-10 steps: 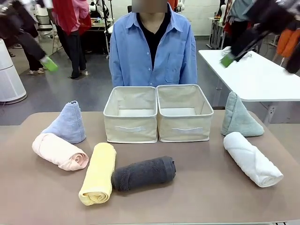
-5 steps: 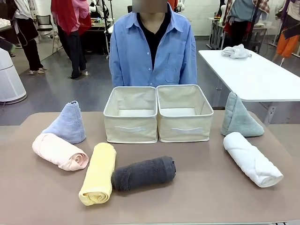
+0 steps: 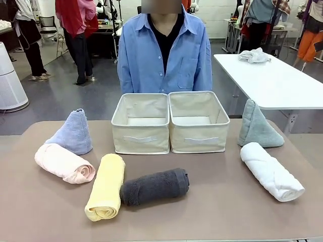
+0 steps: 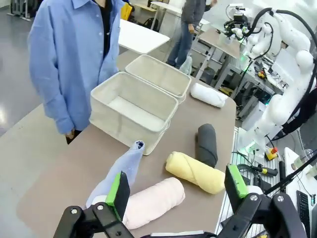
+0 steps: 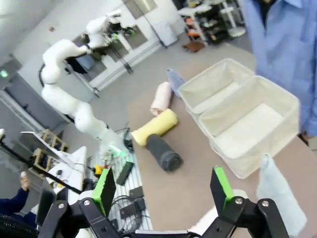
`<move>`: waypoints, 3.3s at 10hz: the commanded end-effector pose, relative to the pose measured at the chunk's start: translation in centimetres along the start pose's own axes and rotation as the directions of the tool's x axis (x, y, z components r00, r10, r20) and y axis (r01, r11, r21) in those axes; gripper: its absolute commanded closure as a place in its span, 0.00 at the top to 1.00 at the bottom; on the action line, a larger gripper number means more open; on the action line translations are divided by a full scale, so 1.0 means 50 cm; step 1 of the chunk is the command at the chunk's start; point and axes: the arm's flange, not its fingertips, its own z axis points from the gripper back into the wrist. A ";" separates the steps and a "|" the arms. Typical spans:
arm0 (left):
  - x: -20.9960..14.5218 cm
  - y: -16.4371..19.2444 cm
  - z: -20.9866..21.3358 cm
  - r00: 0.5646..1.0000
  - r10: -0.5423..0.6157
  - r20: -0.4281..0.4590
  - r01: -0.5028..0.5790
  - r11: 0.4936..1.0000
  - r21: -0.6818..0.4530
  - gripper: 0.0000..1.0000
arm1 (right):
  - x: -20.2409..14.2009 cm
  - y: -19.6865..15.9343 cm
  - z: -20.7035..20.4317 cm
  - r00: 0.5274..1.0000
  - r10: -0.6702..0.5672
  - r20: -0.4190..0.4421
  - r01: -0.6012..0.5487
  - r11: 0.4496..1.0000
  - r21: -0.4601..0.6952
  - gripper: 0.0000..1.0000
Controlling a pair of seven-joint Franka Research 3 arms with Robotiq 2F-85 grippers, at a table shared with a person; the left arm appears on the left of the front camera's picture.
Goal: Sort the towels based on their folding style.
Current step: Pick up one triangle-folded towel and place it in the left Fabric basket.
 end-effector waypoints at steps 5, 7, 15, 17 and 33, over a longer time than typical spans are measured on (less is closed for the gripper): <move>-0.001 -0.009 -0.015 0.997 0.049 -0.065 -0.041 0.992 0.121 1.00 | -0.037 0.012 -0.027 0.997 0.027 -0.075 -0.039 0.985 -0.165 1.00; -0.001 0.001 0.001 0.999 0.011 -0.039 -0.008 0.996 0.086 1.00 | -0.026 0.027 -0.045 0.985 0.029 -0.172 -0.058 0.984 -0.166 1.00; -0.001 0.001 0.001 0.999 0.011 -0.039 -0.008 0.996 0.086 1.00 | -0.022 0.006 -0.015 0.997 0.007 -0.079 -0.018 0.989 -0.144 1.00; -0.001 0.001 0.001 0.999 0.011 -0.039 -0.008 0.996 0.086 1.00 | -0.022 0.006 -0.015 0.997 0.007 -0.079 -0.018 0.989 -0.144 1.00; 0.087 0.018 -0.567 0.289 -0.251 -0.924 0.545 0.836 -0.057 1.00 | -0.022 0.006 -0.015 0.997 0.007 -0.079 -0.018 0.989 -0.144 1.00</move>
